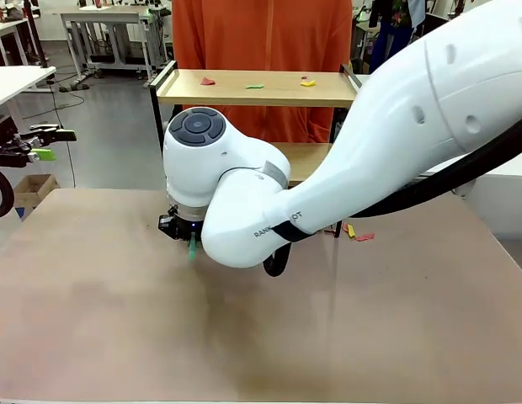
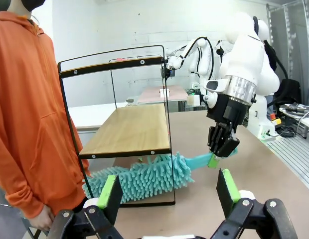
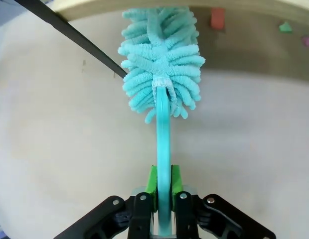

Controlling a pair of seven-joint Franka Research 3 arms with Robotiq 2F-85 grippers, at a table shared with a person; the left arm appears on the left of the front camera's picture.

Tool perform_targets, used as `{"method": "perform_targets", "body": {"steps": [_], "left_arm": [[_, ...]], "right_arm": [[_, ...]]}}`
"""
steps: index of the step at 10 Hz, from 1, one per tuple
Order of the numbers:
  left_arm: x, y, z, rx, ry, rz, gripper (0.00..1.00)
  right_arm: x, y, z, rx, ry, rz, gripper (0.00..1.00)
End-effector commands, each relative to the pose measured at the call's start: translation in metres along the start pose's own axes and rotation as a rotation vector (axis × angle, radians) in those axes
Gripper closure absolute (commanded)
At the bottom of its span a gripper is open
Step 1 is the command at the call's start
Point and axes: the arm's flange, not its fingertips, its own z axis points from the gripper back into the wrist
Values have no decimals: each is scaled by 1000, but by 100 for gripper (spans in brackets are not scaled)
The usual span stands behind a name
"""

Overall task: Clean the shelf.
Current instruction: Clean the specific section of the Shelf indicated by the human with the Duster.

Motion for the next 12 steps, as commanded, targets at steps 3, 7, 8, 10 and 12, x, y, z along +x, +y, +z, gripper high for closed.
{"method": "perform_targets", "body": {"steps": [3, 7, 8, 10, 12], "left_arm": [[4, -1, 0, -3, 2, -10, 0], [4, -1, 0, -3, 2, -10, 0], [4, -1, 0, -3, 2, -10, 0], [4, -1, 0, -3, 2, -10, 0], [4, -1, 0, -3, 2, -10, 0]], "right_arm": [[-1, 0, -4, 3, 30, -14, 87], [3, -14, -1, 7, 68, -46, 87], [4, -30, 3, 6, 68, -80, 87], [3, -62, 9, -9, 58, -132, 87], [1, -90, 13, -39, 71, -154, 87]]}}
